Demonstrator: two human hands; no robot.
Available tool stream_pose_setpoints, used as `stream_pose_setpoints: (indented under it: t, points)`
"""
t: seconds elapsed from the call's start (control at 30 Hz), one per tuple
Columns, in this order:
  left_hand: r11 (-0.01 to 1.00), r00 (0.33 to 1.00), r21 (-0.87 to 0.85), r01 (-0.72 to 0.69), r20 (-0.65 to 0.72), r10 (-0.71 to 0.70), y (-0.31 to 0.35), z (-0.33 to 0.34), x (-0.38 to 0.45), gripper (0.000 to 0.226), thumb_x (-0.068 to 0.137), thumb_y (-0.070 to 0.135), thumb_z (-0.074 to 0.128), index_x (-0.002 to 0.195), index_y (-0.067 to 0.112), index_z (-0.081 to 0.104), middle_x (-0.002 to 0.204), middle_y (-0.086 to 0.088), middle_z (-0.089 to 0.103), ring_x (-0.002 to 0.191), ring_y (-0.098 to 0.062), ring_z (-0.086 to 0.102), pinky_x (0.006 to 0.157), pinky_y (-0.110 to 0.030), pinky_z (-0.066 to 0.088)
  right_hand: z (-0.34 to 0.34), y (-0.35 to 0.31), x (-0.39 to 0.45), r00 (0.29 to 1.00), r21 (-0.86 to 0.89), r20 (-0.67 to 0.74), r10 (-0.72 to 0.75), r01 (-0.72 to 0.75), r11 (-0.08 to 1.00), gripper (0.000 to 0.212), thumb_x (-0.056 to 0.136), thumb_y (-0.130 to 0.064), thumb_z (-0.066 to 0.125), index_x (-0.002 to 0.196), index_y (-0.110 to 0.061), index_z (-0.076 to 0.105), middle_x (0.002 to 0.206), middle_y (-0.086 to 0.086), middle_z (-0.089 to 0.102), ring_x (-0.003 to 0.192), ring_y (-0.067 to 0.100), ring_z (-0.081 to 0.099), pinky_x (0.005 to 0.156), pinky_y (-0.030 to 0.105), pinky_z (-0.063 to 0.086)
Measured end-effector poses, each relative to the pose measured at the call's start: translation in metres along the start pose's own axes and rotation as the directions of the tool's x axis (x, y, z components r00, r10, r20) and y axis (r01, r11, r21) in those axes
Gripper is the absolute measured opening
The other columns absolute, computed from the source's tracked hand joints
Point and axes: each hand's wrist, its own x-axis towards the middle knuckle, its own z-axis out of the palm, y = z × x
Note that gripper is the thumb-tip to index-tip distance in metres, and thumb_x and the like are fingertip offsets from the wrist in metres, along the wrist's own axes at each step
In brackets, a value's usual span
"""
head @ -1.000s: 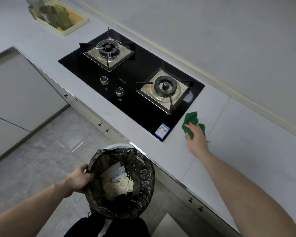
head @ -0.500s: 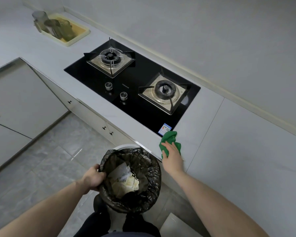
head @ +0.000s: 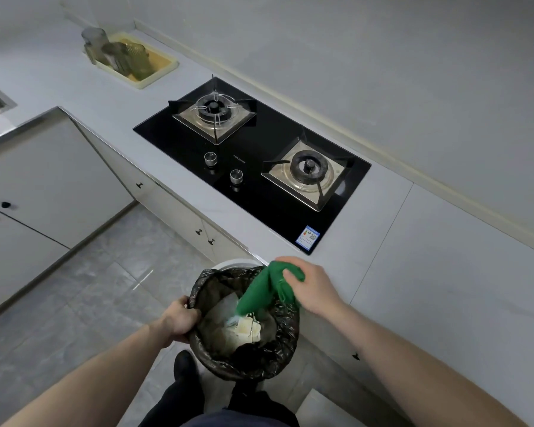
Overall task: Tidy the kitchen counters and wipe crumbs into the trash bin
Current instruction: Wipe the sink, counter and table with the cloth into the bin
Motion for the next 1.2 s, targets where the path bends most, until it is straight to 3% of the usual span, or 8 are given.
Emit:
stream_pose_setpoints:
  t: [0.13,0.23,0.4,0.57,0.7,0.8,1.0,1.2]
  points:
    - [0.999,0.999,-0.045,0.026,-0.033,-0.027,-0.003,-0.013,0.003,0.021,0.09,0.0,0.054,0.107,0.012,0.055,0.099,-0.024,0.07,0.074,-0.042,0.074,0.062,-0.058,0.061,-0.029,0.01,0.021,0.972,0.051,-0.234,0.022,-0.01,0.999,0.034,0.101,-0.027,0.056,0.128,-0.046,0.063,0.12,-0.013,0.069,0.095,0.01,0.067,0.083,0.03,0.057]
    - [0.999,0.998,-0.039,0.025,-0.059,-0.028,-0.002,-0.02,0.007,0.022,0.09,0.002,0.055,0.11,0.011,0.054,0.101,-0.024,0.07,0.076,-0.041,0.074,0.062,-0.057,0.061,-0.032,0.021,0.037,0.948,-0.039,-0.32,0.007,-0.021,0.999,0.037,0.102,-0.023,0.055,0.138,-0.033,0.061,0.135,-0.006,0.064,0.117,0.014,0.062,0.1,0.034,0.052]
    - [1.0,0.997,-0.009,0.015,-0.082,-0.016,0.003,-0.021,0.013,0.026,0.091,0.005,0.053,0.116,0.013,0.053,0.098,-0.021,0.069,0.073,-0.038,0.074,0.056,-0.049,0.062,0.008,0.034,0.052,0.997,-0.294,-0.044,0.064,-0.074,0.953,0.045,0.106,-0.02,0.049,0.151,-0.026,0.047,0.156,-0.002,0.045,0.146,0.02,0.038,0.121,0.039,0.032]
    - [1.0,0.996,-0.003,0.02,-0.081,-0.02,0.005,-0.023,0.017,0.026,0.09,0.005,0.053,0.115,0.012,0.054,0.1,-0.022,0.069,0.073,-0.038,0.074,0.059,-0.053,0.062,0.061,0.027,0.047,0.996,-0.358,-0.055,0.07,-0.085,0.93,0.048,0.104,-0.014,0.05,0.15,-0.025,0.048,0.158,-0.004,0.043,0.15,0.016,0.031,0.123,0.034,0.023]
    - [1.0,0.997,-0.015,0.021,-0.075,-0.022,0.004,-0.022,0.014,0.026,0.091,0.004,0.054,0.116,0.01,0.053,0.101,-0.023,0.069,0.074,-0.04,0.074,0.062,-0.057,0.061,0.074,0.009,0.039,0.984,-0.277,0.162,0.075,-0.027,0.96,0.04,0.104,-0.026,0.05,0.143,-0.036,0.053,0.136,-0.002,0.063,0.101,0.004,0.064,0.092,0.021,0.051]
    - [1.0,0.998,-0.021,0.018,-0.055,-0.019,0.004,-0.021,0.01,0.026,0.092,0.003,0.054,0.117,0.009,0.052,0.102,-0.023,0.068,0.076,-0.041,0.074,0.062,-0.057,0.061,0.081,0.0,0.023,0.978,-0.145,0.203,0.044,-0.014,0.989,0.038,0.103,-0.033,0.049,0.139,-0.044,0.054,0.113,-0.016,0.066,0.063,-0.012,0.049,0.06,0.007,0.035]
    - [1.0,0.999,-0.025,0.019,-0.031,-0.019,0.002,-0.024,0.006,0.027,0.092,0.003,0.054,0.117,0.009,0.05,0.104,-0.024,0.067,0.078,-0.042,0.074,0.062,-0.055,0.062,0.034,0.005,0.002,0.996,0.044,-0.075,0.044,-0.041,0.998,0.036,0.103,-0.033,0.051,0.137,-0.044,0.056,0.133,-0.021,0.062,0.116,0.003,0.061,0.102,0.032,0.052]
    - [1.0,0.998,0.007,-0.002,-0.068,0.003,-0.003,-0.017,0.016,0.028,0.088,0.001,0.058,0.116,0.003,0.055,0.095,-0.023,0.065,0.064,-0.038,0.071,0.047,-0.04,0.057,-0.045,0.054,-0.031,0.858,0.084,-0.504,0.102,-0.069,0.994,0.036,0.102,-0.019,0.055,0.136,-0.028,0.061,0.129,-0.01,0.067,0.112,0.014,0.065,0.101,0.039,0.053]
